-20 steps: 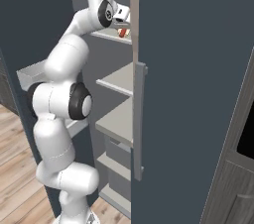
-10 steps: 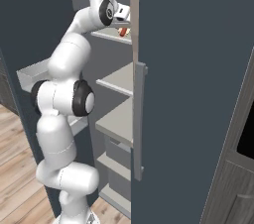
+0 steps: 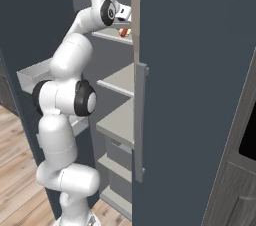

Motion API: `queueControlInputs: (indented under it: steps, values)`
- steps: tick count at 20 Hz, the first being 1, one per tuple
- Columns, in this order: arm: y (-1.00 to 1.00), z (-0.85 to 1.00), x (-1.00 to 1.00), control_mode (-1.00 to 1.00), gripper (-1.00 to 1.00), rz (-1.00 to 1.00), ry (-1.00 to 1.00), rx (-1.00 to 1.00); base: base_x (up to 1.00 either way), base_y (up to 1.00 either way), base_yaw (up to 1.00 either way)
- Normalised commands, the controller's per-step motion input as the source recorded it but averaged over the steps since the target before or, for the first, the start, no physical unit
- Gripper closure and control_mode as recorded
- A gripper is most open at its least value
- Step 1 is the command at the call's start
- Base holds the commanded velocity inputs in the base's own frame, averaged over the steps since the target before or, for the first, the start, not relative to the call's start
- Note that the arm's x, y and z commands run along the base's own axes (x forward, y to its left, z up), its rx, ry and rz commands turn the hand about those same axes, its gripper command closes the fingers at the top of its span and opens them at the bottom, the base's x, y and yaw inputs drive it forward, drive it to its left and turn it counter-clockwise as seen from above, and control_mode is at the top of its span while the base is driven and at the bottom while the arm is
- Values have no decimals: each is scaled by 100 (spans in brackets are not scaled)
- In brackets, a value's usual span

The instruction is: Store the hot dog in the freezer for long-term storage. Close the freezer door after placing the cooked food.

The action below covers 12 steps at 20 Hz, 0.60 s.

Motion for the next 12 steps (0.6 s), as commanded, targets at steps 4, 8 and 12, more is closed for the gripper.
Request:
queueControlInputs:
  steps: [4,8,12]
  values:
    - [0,0,3,-100,-100,0,0,0,0,0,0]
    - [0,0,2,-100,-100,0,0,0,0,0,0]
    - [0,0,5,-100,-100,0,0,0,0,0,0]
